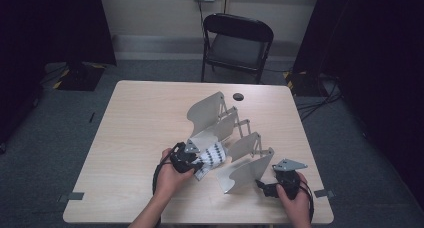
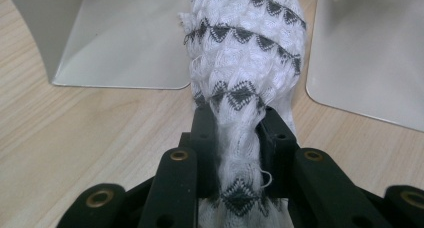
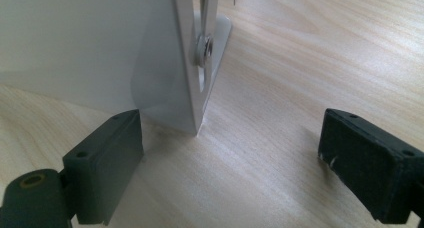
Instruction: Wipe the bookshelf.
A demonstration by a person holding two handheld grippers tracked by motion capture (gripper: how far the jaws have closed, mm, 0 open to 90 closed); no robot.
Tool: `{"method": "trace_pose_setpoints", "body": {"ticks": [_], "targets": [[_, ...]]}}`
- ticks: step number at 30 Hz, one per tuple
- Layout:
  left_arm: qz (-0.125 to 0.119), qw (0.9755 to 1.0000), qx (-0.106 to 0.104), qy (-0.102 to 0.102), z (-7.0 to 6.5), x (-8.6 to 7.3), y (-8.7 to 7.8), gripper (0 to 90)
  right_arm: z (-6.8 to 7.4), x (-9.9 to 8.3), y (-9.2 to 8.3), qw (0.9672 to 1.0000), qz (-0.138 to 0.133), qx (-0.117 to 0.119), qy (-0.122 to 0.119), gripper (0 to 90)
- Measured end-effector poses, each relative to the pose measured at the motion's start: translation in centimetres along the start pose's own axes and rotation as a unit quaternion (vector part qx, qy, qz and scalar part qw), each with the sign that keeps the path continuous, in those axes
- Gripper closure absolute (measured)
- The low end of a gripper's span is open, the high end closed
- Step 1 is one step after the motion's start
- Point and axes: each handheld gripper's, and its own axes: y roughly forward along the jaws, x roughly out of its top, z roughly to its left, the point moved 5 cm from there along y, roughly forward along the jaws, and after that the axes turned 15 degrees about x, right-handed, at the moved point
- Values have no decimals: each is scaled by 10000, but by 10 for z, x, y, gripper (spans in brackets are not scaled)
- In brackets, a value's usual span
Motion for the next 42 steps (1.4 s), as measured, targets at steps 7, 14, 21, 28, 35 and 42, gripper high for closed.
{"method": "trace_pose_setpoints", "body": {"ticks": [7, 14, 21, 28, 35, 42], "targets": [[64, 9997, 169, -179, 15, -9, -5, 721, 0, 0, 0, 10000, 1, 0, 1, 101], [107, 9994, 232, -232, 23, -12, -6, 716, 0, 0, 0, 10000, 3, 2, 0, 101], [101, 9994, 207, -276, 30, -9, -2, 704, 0, 0, 0, 10000, 2, 1, 0, 102], [99, 9993, 261, -238, 34, -7, 2, 698, 0, 0, 0, 10000, 1, 0, 1, 101], [130, 9989, 355, -281, 41, -1, 10, 687, 0, 0, 0, 10000, 1, 0, 0, 102], [89, 9986, 396, -343, 49, 4, 16, 637, 0, 0, 0, 10000, -3, 6, -22, 101]]}}
